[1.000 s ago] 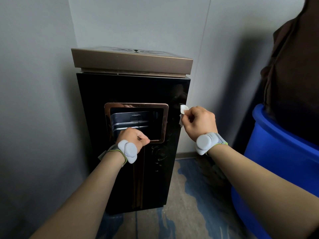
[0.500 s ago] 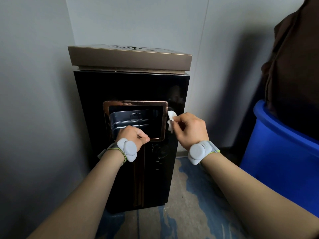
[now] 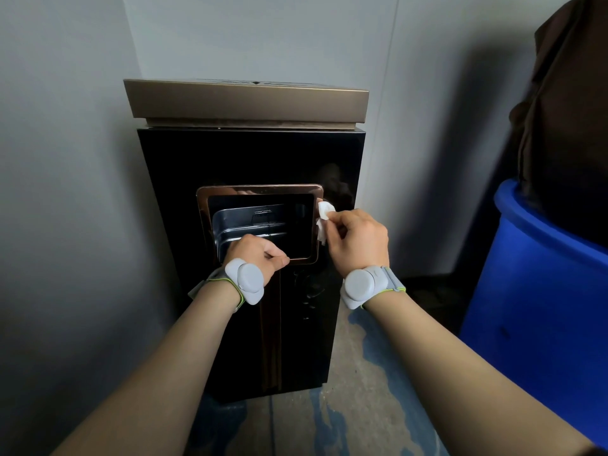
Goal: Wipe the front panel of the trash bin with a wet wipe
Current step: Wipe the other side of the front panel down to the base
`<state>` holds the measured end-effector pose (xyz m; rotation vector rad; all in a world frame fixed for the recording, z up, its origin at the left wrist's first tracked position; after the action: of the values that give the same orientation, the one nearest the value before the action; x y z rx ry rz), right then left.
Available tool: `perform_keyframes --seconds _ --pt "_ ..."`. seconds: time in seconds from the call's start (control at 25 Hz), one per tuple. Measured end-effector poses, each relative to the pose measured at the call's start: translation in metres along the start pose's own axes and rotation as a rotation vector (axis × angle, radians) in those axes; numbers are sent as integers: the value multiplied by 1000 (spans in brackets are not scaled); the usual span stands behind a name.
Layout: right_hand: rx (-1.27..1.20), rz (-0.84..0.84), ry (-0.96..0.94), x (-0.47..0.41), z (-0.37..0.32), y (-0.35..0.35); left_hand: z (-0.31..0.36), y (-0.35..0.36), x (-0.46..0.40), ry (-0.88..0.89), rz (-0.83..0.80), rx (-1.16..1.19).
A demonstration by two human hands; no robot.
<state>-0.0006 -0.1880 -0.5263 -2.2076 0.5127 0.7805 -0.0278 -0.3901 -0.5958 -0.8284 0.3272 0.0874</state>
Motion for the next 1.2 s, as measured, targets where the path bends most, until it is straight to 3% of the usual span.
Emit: perform_keyframes --seconds 1.2 --pt "-4 36 93 0 26 -11 -1 -1 -1 33 16 -28"
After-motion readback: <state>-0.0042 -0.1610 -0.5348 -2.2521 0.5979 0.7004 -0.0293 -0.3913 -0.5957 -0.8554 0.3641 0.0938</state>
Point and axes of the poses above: each hand's wrist, its own x-axis away from the middle knuckle, its own y-axis out of the palm, z = x × y, the point moved 10 cm from there along -x, towards the middle knuckle, and after that the axes turned 5 degrees about y, right-handed, at the moved point
